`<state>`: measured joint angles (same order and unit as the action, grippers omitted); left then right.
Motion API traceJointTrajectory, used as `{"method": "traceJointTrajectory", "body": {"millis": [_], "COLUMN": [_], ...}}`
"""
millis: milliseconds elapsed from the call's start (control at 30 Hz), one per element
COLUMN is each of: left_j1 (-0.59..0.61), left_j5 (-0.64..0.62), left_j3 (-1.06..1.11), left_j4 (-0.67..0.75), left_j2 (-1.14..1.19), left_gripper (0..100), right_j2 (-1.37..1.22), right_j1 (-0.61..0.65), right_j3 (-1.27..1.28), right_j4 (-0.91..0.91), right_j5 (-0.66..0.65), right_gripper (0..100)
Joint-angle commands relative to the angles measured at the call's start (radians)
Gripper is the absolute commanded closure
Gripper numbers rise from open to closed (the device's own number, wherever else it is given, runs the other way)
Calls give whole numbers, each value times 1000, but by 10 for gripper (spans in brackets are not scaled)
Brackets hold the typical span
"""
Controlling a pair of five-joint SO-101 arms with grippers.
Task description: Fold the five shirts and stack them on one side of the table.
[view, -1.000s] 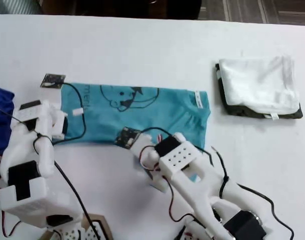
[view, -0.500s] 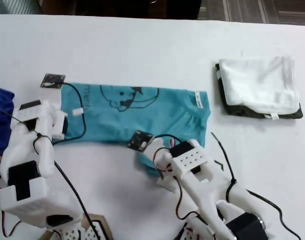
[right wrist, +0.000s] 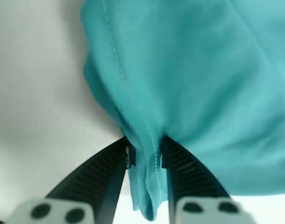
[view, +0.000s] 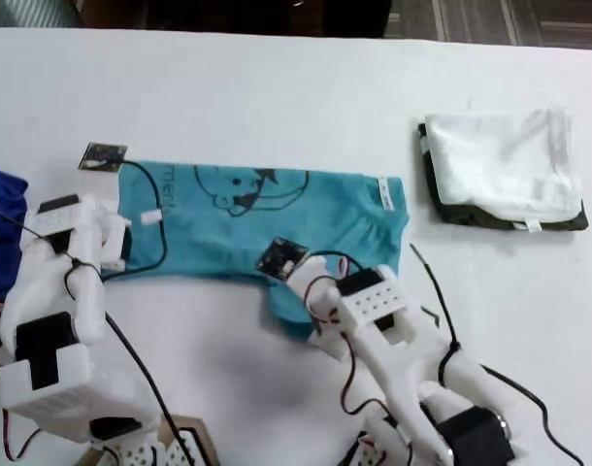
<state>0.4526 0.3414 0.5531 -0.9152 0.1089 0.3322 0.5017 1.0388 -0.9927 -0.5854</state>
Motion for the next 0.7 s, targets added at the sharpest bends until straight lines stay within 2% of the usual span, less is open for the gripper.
{"method": "traceJointTrajectory", "body": {"millis": [0, 133, 400, 533, 667], "left_j1": [17, 17, 18, 18, 18], "left_j5": [0, 0, 0, 0, 0], "left_j3": [4, 4, 4, 4, 4], "left_j4": [17, 17, 17, 17, 17], "left_j2": [-6, -6, -6, -6, -6], "left_gripper": [972, 972, 972, 972, 972], "right_j2": [-41, -41, -50, -65, -189], "right_j1": [-1, -10, -174, -203, -205], "right_j3": [-31, -109, -391, -494, -591], "right_j4": [12, -22, -176, -170, -131], "right_j5": [-9, -14, -187, -213, -207], "right_gripper": [981, 978, 978, 978, 978]}}
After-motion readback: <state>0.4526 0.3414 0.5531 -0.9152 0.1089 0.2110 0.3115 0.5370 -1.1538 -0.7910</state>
